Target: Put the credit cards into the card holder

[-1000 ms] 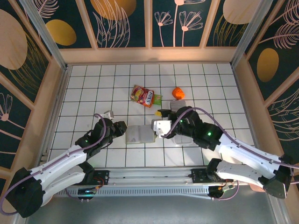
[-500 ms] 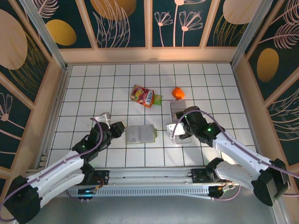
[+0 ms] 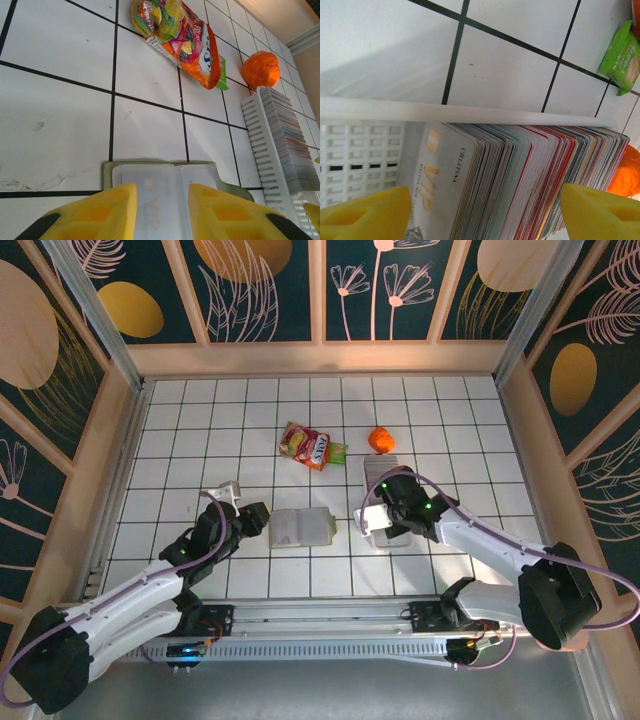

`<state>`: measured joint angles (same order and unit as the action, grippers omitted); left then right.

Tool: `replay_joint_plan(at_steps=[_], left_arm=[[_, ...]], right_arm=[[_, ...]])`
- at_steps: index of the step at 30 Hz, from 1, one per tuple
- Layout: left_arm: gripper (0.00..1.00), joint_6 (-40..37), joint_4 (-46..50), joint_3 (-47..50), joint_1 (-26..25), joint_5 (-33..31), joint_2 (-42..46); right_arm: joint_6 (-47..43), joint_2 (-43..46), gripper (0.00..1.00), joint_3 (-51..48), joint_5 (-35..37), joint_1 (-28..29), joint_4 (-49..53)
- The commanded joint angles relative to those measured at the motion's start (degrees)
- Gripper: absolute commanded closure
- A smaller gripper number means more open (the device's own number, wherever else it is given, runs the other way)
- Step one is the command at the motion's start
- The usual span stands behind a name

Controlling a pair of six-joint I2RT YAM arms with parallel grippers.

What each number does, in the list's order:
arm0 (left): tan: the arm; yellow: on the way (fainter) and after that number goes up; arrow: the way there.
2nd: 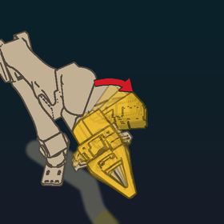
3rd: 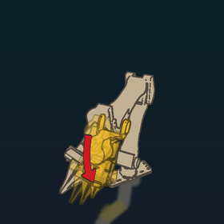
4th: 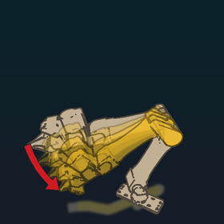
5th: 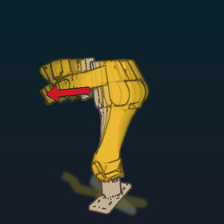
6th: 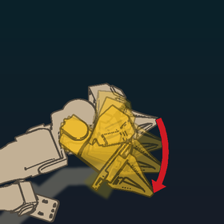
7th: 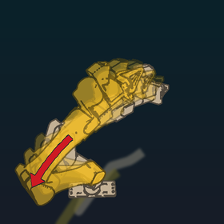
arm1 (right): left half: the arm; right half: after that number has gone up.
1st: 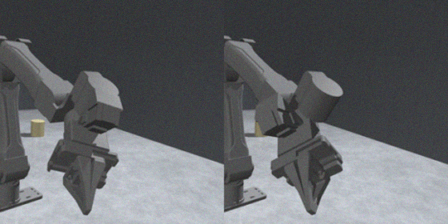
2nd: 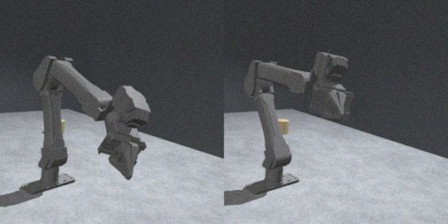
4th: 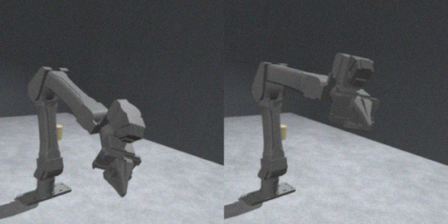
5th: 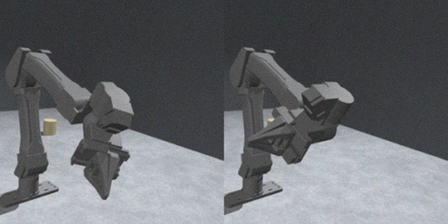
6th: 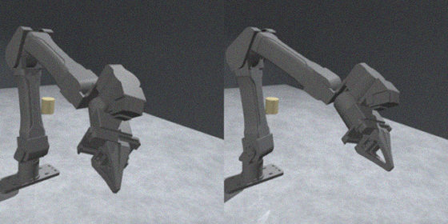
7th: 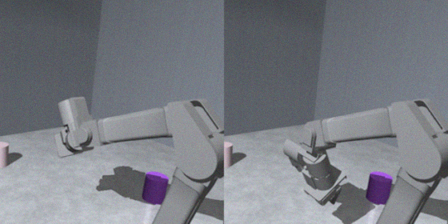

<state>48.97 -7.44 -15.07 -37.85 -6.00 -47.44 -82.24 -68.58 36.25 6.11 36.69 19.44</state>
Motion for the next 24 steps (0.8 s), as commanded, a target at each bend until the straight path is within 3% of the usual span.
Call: replay_joint_plan(at_steps=[1,15,24], left_arm=[[0.68,-1.7,-3.1,1.2,-0.2,1.5,-0.6],[0.68,-1.7,-3.8,1.0,-0.2,1.9,-1.9],[0.68,-1.0,-4.0,1.6,-0.2,2.0,-2.0]], right_arm=[[-1.2,-1.5,0.22,0.8,2.4,-0.5,-3.4],[-1.2,-2.0,0.27,1.9,3.0,-0.4,-2.9],[-1.4,-0.9,0.49,1.9,2.8,-0.2,-1.0]])
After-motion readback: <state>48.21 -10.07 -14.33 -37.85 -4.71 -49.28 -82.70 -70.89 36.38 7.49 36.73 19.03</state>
